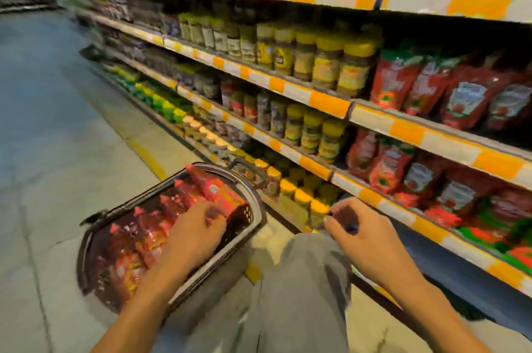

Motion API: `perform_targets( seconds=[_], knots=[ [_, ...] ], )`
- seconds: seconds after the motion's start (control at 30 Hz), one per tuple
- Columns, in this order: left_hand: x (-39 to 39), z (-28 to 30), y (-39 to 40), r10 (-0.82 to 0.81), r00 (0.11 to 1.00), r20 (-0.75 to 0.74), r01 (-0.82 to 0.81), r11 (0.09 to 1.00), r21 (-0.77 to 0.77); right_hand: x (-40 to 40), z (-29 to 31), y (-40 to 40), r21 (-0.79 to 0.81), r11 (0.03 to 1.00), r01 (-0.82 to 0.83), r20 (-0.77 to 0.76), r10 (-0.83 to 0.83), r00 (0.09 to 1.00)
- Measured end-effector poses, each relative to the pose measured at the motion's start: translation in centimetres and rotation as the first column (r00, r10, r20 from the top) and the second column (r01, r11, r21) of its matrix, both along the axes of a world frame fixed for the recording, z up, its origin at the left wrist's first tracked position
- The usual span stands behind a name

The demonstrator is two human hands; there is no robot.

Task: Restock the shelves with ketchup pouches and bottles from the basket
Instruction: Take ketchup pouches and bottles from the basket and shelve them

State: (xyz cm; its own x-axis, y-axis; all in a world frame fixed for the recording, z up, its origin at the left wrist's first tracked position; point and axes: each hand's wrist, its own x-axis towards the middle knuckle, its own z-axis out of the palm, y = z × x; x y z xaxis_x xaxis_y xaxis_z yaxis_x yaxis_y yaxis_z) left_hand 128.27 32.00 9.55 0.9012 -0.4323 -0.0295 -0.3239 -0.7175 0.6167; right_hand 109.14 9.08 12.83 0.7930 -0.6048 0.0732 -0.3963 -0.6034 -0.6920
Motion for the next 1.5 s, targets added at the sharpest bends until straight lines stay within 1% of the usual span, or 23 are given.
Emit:
perform_targets(
  seconds=[0.1,0.23,0.4,0.5,0.6,0.73,0.77,0.83,0.9,1.0,1.13,1.23,1.3,1.4,1.5],
  knots=[
    [2.7,-3.0,3.8,0.103,0.992,-0.072,-0.1,0.994,0.05,5.7,-1.5,2.4,-0.005,0.994,-0.106,-0.093,0.105,0.99],
    [5.1,-6.0,6.8,0.225,0.966,-0.128,-0.218,0.974,0.067,12.0,-3.4,5.0,-0.012,0.973,-0.232,-0.144,0.228,0.963],
    [7.1,-8.3,7.9,0.337,0.914,-0.228,-0.334,0.941,0.053,17.7,-6.4,6.8,-0.011,0.946,-0.324,-0.199,0.316,0.928],
    [8.9,-9.2,7.0,0.361,0.882,-0.303,-0.373,0.927,0.017,21.2,-7.7,6.9,0.009,0.926,-0.377,-0.25,0.367,0.896],
    [11.3,-9.9,5.3,0.365,0.878,-0.309,-0.377,0.926,0.023,24.6,-8.8,6.4,0.026,0.913,-0.407,-0.277,0.398,0.875],
    [15.2,-11.1,2.7,0.358,0.886,-0.296,-0.351,0.933,0.08,29.0,-11.1,5.1,0.071,0.918,-0.391,-0.295,0.394,0.87],
    [16.2,-11.6,2.1,0.36,0.892,-0.273,-0.338,0.933,0.125,30.0,-11.7,4.8,0.077,0.916,-0.394,-0.309,0.397,0.864],
    [18.1,-12.6,1.0,0.356,0.901,-0.247,-0.289,0.919,0.268,31.9,-13.1,4.3,0.094,0.907,-0.41,-0.339,0.417,0.843],
    [19.6,-13.8,0.4,0.334,0.901,-0.278,-0.223,0.904,0.364,33.4,-14.4,3.8,0.126,0.887,-0.443,-0.35,0.458,0.817],
    [21.3,-15.8,-0.1,0.313,0.899,-0.305,-0.162,0.886,0.434,35.1,-16.2,3.1,0.18,0.855,-0.486,-0.369,0.517,0.773],
    [22.6,-17.3,-0.8,0.376,0.896,-0.235,-0.228,0.846,0.482,36.4,-17.9,2.5,0.206,0.835,-0.51,-0.384,0.548,0.743],
    [23.3,-17.9,-0.9,0.378,0.884,-0.276,-0.22,0.856,0.468,36.8,-18.9,2.5,0.217,0.809,-0.546,-0.346,0.586,0.732],
    [23.8,-18.0,-0.8,0.388,0.861,-0.329,-0.238,0.879,0.414,37.1,-19.6,2.3,0.215,0.803,-0.555,-0.336,0.595,0.73],
    [23.6,-17.8,-0.9,0.462,0.823,-0.33,-0.36,0.874,0.326,37.6,-20.3,2.0,0.24,0.797,-0.554,-0.37,0.603,0.707],
    [22.9,-18.1,-1.2,0.512,0.798,-0.317,-0.465,0.858,0.217,37.4,-20.4,1.6,0.307,0.802,-0.513,-0.334,0.595,0.73]
  ],
)
